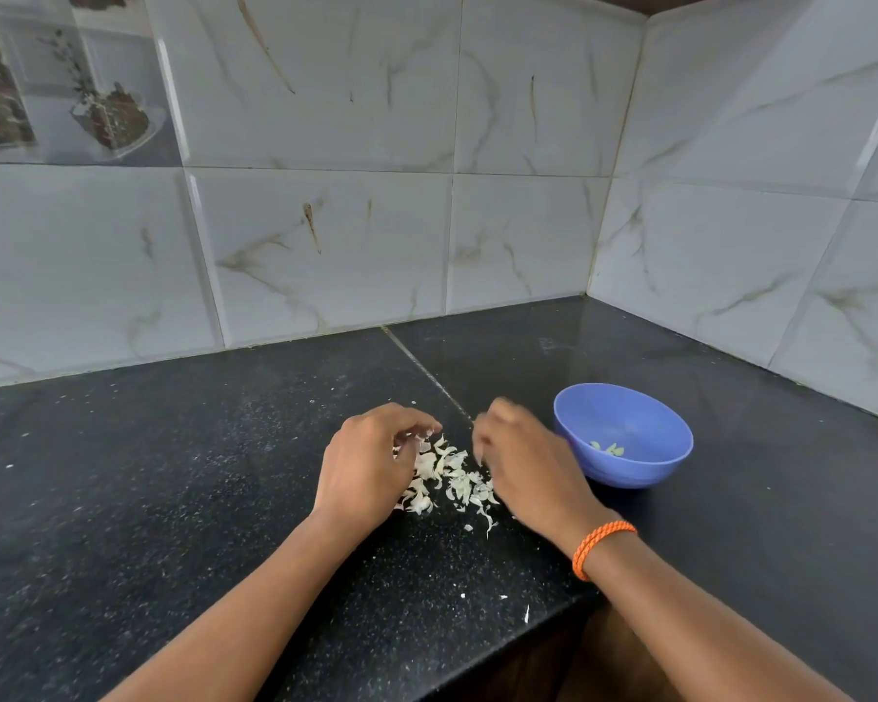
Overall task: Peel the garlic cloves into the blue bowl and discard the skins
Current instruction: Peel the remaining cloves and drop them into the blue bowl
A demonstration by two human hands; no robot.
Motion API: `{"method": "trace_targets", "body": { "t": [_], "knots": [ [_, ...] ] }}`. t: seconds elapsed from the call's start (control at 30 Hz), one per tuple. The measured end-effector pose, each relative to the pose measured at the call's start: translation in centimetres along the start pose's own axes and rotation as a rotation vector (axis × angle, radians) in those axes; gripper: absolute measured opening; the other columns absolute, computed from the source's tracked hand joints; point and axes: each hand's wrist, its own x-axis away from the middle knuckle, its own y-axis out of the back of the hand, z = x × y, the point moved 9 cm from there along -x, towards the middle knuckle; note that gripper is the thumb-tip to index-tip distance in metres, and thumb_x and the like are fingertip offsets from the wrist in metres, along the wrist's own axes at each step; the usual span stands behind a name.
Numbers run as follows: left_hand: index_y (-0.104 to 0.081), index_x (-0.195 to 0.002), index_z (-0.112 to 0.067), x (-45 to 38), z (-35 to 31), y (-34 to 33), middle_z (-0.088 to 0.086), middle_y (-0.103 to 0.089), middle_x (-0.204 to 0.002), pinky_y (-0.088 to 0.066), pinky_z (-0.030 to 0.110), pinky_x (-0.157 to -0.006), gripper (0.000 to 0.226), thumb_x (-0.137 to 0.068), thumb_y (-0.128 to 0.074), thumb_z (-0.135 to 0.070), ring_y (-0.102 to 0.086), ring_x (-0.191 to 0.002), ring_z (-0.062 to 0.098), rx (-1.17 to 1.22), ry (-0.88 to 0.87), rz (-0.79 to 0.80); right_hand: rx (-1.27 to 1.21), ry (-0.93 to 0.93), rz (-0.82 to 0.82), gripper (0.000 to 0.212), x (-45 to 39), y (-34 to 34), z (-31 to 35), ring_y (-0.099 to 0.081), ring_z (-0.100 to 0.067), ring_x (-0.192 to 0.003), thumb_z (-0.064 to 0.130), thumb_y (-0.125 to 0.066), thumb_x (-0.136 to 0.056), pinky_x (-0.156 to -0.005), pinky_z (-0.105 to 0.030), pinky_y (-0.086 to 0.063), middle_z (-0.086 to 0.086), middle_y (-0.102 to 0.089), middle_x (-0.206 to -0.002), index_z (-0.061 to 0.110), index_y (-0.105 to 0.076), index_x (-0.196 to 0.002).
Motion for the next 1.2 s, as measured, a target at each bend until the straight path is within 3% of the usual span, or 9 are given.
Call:
{"method": "trace_targets", "body": {
  "t": [0.13, 0.27, 0.43, 0.63, 0.77, 0.87, 0.93, 1.07, 1.2],
  "knots": [
    [-0.081, -0.110, -0.039, 0.0, -0.4, -0.4, -0.018, -0.075, -0.079, -0.046, 0.025, -0.058, 0.030, -0.104, -0.062, -0.017, -0.065, -0.062, 0.007, 0.105, 0.007, 0.019, -0.061, -0.019, -0.004, 0.019, -0.5, 0.3, -0.9, -0.056, -0.014, -0.090, 0.015, -0.057, -0.105, -0.066, -0.041, -0.052, 0.009, -0.052, -0.098, 0.025, -0.060, -0.089],
    [-0.080, -0.114, -0.039, 0.1, -0.6, -0.2, -0.021, -0.072, -0.092, -0.055, 0.024, -0.075, 0.026, -0.098, -0.076, -0.019, -0.067, -0.083, 0.004, 0.077, -0.049, -0.003, -0.140, -0.084, -0.254, 0.023, -0.8, 3.4, -1.4, -0.055, -0.013, -0.079, 0.009, -0.060, -0.104, -0.057, -0.037, -0.048, 0.010, -0.053, -0.098, 0.025, -0.058, -0.087],
    [-0.080, -0.103, -0.041, 0.2, -0.6, -0.6, -0.023, -0.068, -0.099, -0.052, 0.026, -0.078, 0.017, -0.099, -0.075, -0.025, -0.062, -0.093, 0.002, 0.035, -0.055, 0.015, -0.069, -0.066, 0.071, 0.020, -0.3, -1.4, -1.1, -0.055, -0.009, -0.097, 0.015, -0.063, -0.102, -0.069, -0.031, -0.046, 0.012, -0.059, -0.096, 0.025, -0.068, -0.086],
    [-0.070, -0.131, -0.047, 0.4, -1.2, -0.6, -0.025, -0.071, -0.098, -0.055, 0.029, -0.083, 0.032, -0.103, -0.069, -0.033, -0.062, -0.097, 0.003, 0.084, -0.052, 0.024, -0.202, -0.097, -0.310, 0.019, -0.5, 3.6, -0.6, -0.055, -0.012, -0.079, 0.016, -0.061, -0.106, -0.057, -0.028, -0.043, 0.011, -0.053, -0.099, 0.025, -0.060, -0.090],
    [-0.076, -0.106, -0.045, 0.1, -0.9, 0.5, -0.023, -0.072, -0.091, -0.053, 0.028, -0.080, 0.014, -0.096, -0.079, -0.037, -0.063, -0.095, 0.001, 0.056, -0.019, -0.065, -0.056, -0.054, 0.023, 0.017, 0.3, -1.5, -0.2, -0.053, -0.009, -0.100, 0.016, -0.062, -0.104, -0.066, -0.032, -0.044, 0.011, -0.056, -0.099, 0.025, -0.070, -0.092],
    [-0.073, -0.102, -0.042, 0.1, -0.8, 0.4, -0.025, -0.068, -0.105, -0.046, 0.022, -0.089, 0.033, -0.085, -0.087, -0.017, -0.060, -0.108, 0.003, 0.060, -0.041, -0.067, -0.220, -0.052, -0.071, 0.017, 0.0, -0.2, -0.6, -0.049, -0.005, -0.097, 0.015, -0.069, -0.101, -0.070, -0.026, -0.044, 0.014, -0.060, -0.096, 0.027, -0.072, -0.088],
    [-0.077, -0.096, -0.041, 0.0, -0.9, 0.2, -0.024, -0.069, -0.107, -0.047, 0.026, -0.094, 0.020, -0.089, -0.086, -0.024, -0.062, -0.111, 0.002, 0.106, -0.034, -0.041, -0.400, -0.066, -0.127, 0.017, 0.2, 0.6, -1.1, -0.057, -0.007, -0.093, 0.015, -0.073, -0.098, -0.075, -0.020, -0.045, 0.016, -0.063, -0.095, 0.029, -0.071, -0.089],
    [-0.084, -0.100, -0.033, 0.2, -1.7, -1.2, -0.024, -0.079, -0.098, -0.046, 0.011, -0.085, 0.009, -0.099, -0.078, -0.026, -0.069, -0.098, -0.002, 0.314, -0.002, 0.084, -0.680, -0.113, -0.183, 0.012, 1.4, 1.1, -1.7, -0.066, -0.014, -0.092, 0.011, -0.076, -0.097, -0.076, -0.013, -0.047, 0.013, -0.070, -0.099, 0.023, -0.075, -0.096],
    [-0.084, -0.095, -0.027, 0.4, -2.0, -2.2, -0.011, -0.081, -0.091, -0.054, 0.024, -0.084, 0.004, -0.096, -0.082, -0.023, -0.072, -0.085, 0.010, 0.459, 0.035, 0.173, -0.760, -0.148, -0.220, 0.013, 2.2, 0.9, -2.0, -0.067, -0.015, -0.098, 0.012, -0.075, -0.098, -0.073, -0.020, -0.051, 0.014, -0.070, -0.102, 0.025, -0.075, -0.099]
  ]
}}
